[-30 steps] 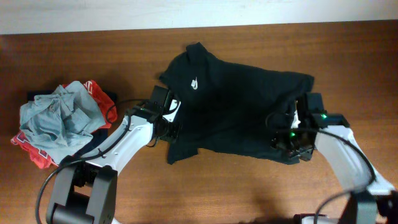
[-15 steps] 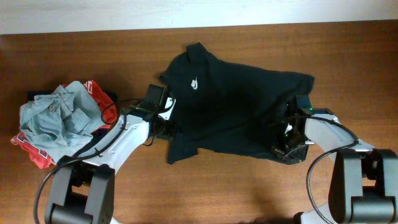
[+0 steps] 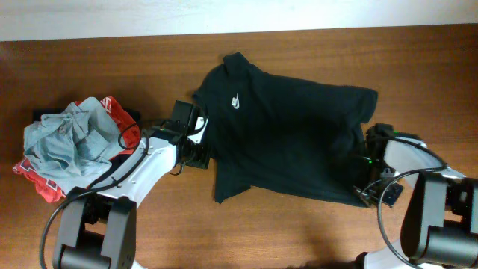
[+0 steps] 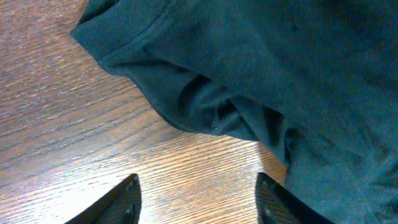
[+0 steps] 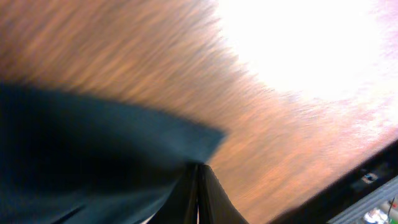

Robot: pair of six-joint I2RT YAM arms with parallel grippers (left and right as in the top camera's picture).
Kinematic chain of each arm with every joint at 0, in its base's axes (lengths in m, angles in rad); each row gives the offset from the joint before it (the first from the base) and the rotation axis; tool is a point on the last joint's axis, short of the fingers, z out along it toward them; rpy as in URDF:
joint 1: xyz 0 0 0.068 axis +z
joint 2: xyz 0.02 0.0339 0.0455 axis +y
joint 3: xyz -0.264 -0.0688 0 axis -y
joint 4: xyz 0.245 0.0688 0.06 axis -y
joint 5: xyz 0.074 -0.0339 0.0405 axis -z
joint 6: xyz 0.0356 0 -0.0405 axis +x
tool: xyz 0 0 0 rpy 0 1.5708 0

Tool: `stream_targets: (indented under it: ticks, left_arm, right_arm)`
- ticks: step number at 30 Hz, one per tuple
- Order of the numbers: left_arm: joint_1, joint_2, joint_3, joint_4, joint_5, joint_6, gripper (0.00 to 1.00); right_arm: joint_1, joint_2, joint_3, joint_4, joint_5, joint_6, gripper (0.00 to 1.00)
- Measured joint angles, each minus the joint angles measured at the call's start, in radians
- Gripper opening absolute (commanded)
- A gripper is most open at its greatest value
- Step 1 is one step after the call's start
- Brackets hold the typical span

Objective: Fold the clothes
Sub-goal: 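Release the shirt and reposition both grippers at its lower edge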

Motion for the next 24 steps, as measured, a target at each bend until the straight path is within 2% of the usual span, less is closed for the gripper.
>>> stream_targets:
  ticks: [2,14,19,21,23,24]
  left_arm:
    - [0.000,0.000,0.000,-0.002,0.000,0.000,0.68]
    - [0.000,0.030,0.000,0.063,0.011,-0.001,0.66]
    - [0.000,0.090,0.000,0.112,0.021,-0.006,0.51]
    - [0.000,0.106,0.000,0.121,0.021,-0.008,0.33]
    - [0.000,0.113,0.000,0.137,0.021,-0.006,0.06]
    - [0.000,0.118,0.000,0.147,0.018,-0.009,0.01]
  right_arm:
    - [-0.039,0.000,0.000,0.000,0.018,0.004,0.04]
    - [-0.072,0.000,0.000,0.009,0.034,0.007,0.04]
    - [-0.072,0.000,0.000,0.016,0.034,0.007,0.04]
    - [-0.072,0.000,0.000,0.017,0.034,0.007,0.04]
    - [-0.072,0.000,0.000,0.020,0.034,0.007,0.04]
    - [-0.072,0.000,0.000,0.021,0.034,0.008,0.04]
